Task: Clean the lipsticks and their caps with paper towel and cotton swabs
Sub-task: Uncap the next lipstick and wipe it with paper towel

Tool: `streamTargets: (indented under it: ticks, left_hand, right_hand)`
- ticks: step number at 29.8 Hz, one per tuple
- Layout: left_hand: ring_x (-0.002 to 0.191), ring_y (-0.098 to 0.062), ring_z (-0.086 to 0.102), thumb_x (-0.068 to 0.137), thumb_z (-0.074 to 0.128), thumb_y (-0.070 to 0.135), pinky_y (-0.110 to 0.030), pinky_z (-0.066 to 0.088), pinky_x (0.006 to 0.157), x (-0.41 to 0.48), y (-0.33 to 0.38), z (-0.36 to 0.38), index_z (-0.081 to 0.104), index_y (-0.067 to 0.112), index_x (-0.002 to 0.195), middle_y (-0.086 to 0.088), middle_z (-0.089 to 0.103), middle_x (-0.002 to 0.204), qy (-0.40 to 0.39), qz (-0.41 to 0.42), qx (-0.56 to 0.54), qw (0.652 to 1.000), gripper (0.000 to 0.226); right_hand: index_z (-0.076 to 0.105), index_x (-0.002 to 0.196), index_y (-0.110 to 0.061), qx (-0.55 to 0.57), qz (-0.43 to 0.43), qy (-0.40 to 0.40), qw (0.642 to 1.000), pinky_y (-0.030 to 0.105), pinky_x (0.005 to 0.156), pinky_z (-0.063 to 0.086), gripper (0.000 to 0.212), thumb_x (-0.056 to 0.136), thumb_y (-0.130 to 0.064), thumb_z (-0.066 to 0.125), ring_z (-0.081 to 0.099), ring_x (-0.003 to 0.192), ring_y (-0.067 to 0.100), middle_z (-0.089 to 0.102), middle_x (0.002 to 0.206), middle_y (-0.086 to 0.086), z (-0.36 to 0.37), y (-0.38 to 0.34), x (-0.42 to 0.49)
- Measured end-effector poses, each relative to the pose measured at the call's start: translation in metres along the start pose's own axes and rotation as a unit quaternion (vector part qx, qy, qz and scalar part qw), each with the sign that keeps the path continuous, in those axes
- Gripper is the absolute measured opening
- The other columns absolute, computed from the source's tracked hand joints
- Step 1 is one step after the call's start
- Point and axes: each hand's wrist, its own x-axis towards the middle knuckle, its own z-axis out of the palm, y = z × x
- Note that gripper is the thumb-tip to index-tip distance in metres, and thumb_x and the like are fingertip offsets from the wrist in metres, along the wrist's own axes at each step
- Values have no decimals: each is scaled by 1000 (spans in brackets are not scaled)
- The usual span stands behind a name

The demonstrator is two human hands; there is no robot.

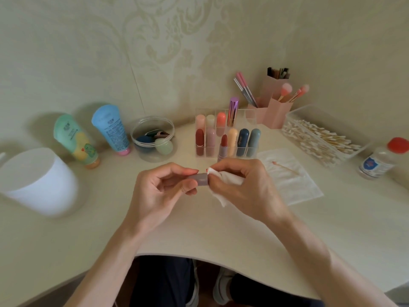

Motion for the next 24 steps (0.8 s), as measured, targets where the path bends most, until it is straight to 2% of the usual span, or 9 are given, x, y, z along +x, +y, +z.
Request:
streamTargets:
  ticks: [4,9,11,14,16,17,20,22,24]
  left_hand:
    - [77,-20,77,74,82,8,-22,59,77,-1,0,-1,77,6,94,-6,80,87,13,24,22,999,21]
    - [92,-19,77,75,81,8,-24,59,86,-4,3,2,76,7,95,1,80,96,16,71,58,996,20]
    - [94,-22,76,79,81,7,-29,60,85,-1,2,2,74,8,102,-2,79,100,7,60,48,997,24]
    - [83,-25,74,94,76,17,-33,59,69,2,1,1,70,13,119,-8,76,102,-14,15,14,1000,26]
    - [67,-23,67,101,66,22,-31,50,56,3,-1,2,73,12,111,-11,75,86,-21,4,25,999,16]
    - [63,-22,65,99,66,20,-29,49,54,2,-3,2,74,10,105,-11,74,81,-24,4,29,999,14]
    - [69,-18,69,84,75,13,-24,55,62,2,-3,2,74,11,99,-7,77,85,-14,17,22,1000,16]
    - [79,-18,73,77,79,12,-25,58,73,1,-3,0,74,12,97,-2,78,92,-5,28,17,999,20]
    - [84,-19,74,77,80,12,-28,59,76,1,-3,-1,73,12,98,-1,77,96,-6,34,20,999,22]
  right_hand:
    - [79,83,-28,9,21,-1,1000,19,57,43,12,95,-26,76,62,59,5,69,67,-13,1,1,1]
    - [80,81,-25,56,70,-9,996,32,56,46,16,96,-30,76,62,59,11,72,68,-1,3,3,1]
    - [79,82,-26,55,51,3,997,28,57,47,13,94,-25,76,64,60,9,72,69,-5,3,3,1]
    - [79,88,-25,-5,-27,39,999,19,62,47,10,92,-16,77,68,69,10,72,75,-13,3,1,0]
    - [79,92,-21,-43,-78,66,994,20,67,51,8,90,-14,78,71,76,11,73,81,-15,4,1,-2]
    - [79,93,-20,-55,-99,75,991,22,69,53,7,90,-14,79,71,78,11,73,84,-15,6,3,-3]
    - [79,93,-24,-40,-68,73,994,29,67,56,6,92,-19,78,71,77,12,73,82,-15,9,6,-3]
    - [78,89,-26,-2,-11,44,999,27,60,52,6,92,-21,76,68,69,8,73,76,-13,9,6,-1]
    - [78,87,-25,17,7,33,999,24,57,47,8,93,-20,76,64,63,5,72,73,-11,9,7,0]
